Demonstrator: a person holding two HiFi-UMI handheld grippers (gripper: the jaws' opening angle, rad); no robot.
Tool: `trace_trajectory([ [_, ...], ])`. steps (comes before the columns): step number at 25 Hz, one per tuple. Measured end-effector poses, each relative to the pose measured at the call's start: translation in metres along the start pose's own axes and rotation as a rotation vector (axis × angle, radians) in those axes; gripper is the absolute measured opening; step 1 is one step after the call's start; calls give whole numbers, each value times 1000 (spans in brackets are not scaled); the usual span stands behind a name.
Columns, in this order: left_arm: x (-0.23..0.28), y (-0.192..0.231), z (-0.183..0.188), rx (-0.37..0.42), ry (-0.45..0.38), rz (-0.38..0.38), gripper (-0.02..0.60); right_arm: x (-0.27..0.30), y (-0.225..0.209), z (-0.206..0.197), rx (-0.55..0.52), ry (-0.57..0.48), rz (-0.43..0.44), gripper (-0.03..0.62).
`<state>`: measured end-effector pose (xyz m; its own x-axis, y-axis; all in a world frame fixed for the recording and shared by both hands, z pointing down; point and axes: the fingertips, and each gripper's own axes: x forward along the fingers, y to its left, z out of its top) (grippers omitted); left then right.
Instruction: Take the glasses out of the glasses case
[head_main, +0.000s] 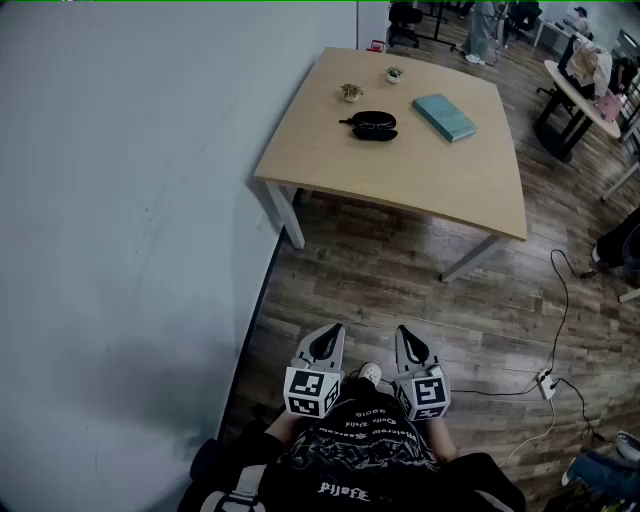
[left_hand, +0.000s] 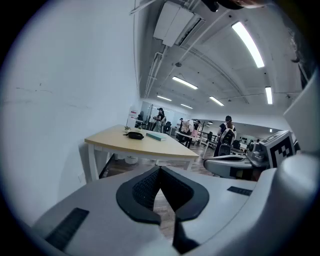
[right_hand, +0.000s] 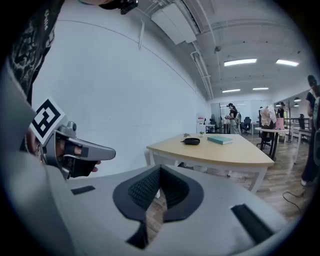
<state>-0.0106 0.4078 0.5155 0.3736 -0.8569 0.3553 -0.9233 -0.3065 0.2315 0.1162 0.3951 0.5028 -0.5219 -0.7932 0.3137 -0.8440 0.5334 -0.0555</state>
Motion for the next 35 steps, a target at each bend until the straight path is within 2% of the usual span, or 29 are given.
trace_trajectory([
  [12,-13,-11,2,5,-38,-32,3,-17,3,2,14,-38,-37,5],
  [19,-19,-10,0,13,-39,-31,3,-18,7,2,53,-71,-4,6],
  [23,-21,-9,5,12,-65,-36,3,-18,5,3,65,-74,-13,8],
  [25,-19,-8,5,18,-65,-28,4,-18,3,4,70,-75,-11,61],
  [27,-17,-8,5,16,-63,-32,9,-18,1,1,75,-70,-11,61],
  [28,-16,-9,5,7,-61,-41,41,-18,0,0,77,-67,-11,61],
  [30,-13,-12,4,-16,-49,-64,152,-19,-2,0,80,-68,-13,163],
  [34,-9,-13,1,-29,-34,-65,231,-19,-10,2,67,-77,-35,182],
  [35,-8,-13,1,-28,-32,-60,237,-19,-12,2,69,-74,-32,246],
])
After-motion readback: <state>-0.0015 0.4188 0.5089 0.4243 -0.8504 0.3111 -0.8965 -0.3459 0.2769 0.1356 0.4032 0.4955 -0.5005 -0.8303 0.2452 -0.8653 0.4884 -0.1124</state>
